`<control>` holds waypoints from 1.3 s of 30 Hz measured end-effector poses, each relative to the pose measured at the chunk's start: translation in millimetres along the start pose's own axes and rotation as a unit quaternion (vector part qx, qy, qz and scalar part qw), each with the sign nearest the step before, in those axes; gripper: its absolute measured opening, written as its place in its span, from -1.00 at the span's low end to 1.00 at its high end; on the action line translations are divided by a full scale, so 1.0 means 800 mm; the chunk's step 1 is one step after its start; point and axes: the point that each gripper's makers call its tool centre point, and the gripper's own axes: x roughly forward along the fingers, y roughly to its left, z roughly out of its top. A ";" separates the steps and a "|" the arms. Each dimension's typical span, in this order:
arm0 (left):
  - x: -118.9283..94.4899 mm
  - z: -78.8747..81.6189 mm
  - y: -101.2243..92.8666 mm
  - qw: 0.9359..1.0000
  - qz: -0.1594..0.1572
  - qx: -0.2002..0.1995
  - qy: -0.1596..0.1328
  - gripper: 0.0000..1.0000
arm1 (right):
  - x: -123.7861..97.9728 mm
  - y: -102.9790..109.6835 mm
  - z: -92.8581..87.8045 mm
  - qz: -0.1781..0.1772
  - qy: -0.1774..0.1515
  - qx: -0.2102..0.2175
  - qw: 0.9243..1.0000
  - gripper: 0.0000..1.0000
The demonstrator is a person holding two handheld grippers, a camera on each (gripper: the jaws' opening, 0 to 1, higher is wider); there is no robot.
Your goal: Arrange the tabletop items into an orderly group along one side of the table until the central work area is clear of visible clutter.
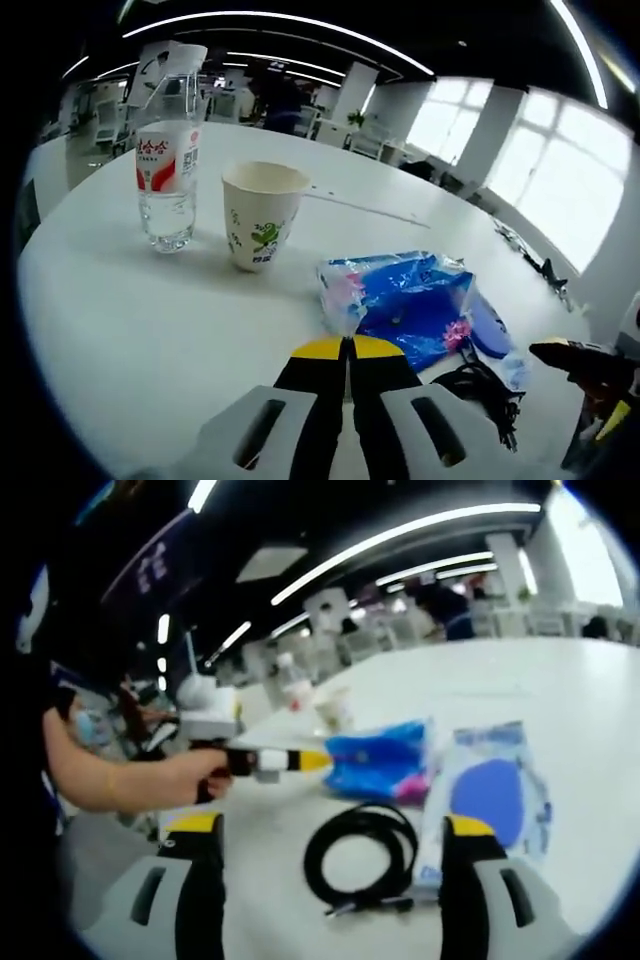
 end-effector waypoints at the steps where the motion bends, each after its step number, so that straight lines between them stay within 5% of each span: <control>1: -0.002 0.001 -0.001 1.000 0.000 0.002 0.001 -1.00 | -0.001 -0.003 0.002 -0.006 0.000 -0.004 1.000 0.65; 16: -0.025 -0.010 -0.050 0.998 -0.053 0.004 0.041 -1.00 | -0.015 -0.043 0.029 -0.069 -0.010 -0.027 0.997 -0.06; 39: -0.041 -0.013 -0.093 0.994 -0.093 0.008 0.061 -1.00 | -0.023 -0.072 0.026 -0.121 0.014 -0.026 0.992 -0.61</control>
